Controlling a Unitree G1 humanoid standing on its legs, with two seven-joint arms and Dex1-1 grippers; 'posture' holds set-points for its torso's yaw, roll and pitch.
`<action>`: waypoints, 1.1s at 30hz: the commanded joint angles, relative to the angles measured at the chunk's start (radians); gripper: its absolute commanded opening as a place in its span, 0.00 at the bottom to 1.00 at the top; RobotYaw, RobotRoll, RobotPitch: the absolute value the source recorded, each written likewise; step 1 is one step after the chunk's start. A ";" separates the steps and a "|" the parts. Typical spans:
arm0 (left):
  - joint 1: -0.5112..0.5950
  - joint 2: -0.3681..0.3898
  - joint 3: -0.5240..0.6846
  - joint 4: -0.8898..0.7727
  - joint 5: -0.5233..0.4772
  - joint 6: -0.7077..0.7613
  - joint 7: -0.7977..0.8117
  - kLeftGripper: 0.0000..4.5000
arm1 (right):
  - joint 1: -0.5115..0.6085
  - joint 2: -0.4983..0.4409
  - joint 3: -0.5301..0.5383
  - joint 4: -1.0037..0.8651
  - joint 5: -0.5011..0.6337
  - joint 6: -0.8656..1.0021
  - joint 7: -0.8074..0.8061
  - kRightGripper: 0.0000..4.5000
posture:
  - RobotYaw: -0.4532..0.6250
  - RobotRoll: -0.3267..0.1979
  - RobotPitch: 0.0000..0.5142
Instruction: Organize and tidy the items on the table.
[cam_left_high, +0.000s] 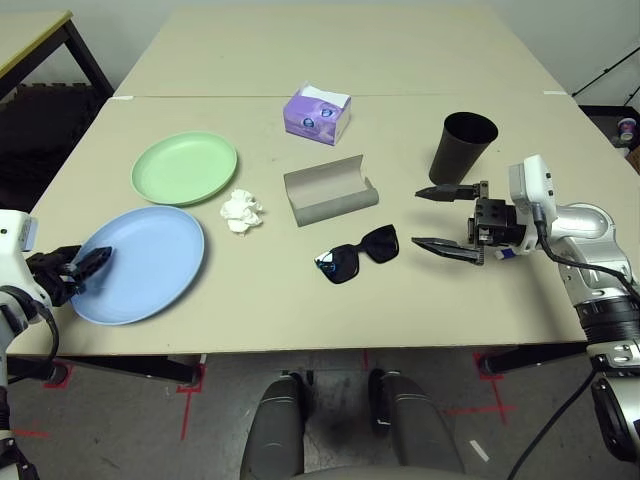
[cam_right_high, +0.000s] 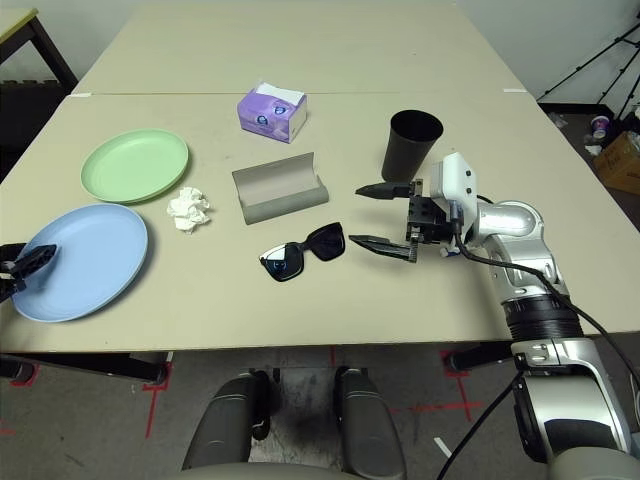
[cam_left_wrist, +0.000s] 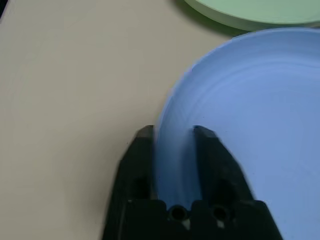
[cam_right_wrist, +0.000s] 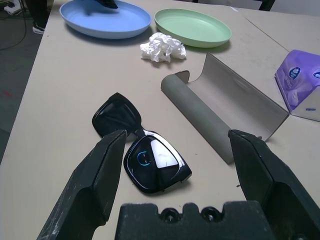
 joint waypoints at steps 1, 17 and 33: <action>-0.001 -0.007 0.012 0.004 -0.015 0.010 -0.008 0.03 | 0.011 -0.011 0.011 -0.013 -0.002 0.003 0.002 1.00 | 0.40 0.62 0.30; -0.088 0.037 0.030 -0.105 -0.141 0.235 -0.060 0.01 | 0.012 -0.009 0.012 -0.011 -0.006 -0.003 -0.002 1.00 | 0.40 0.62 0.29; -0.322 0.022 0.007 -0.049 -0.183 0.364 0.005 0.01 | 0.011 -0.004 0.018 -0.009 -0.009 -0.010 -0.005 1.00 | 0.40 0.62 0.28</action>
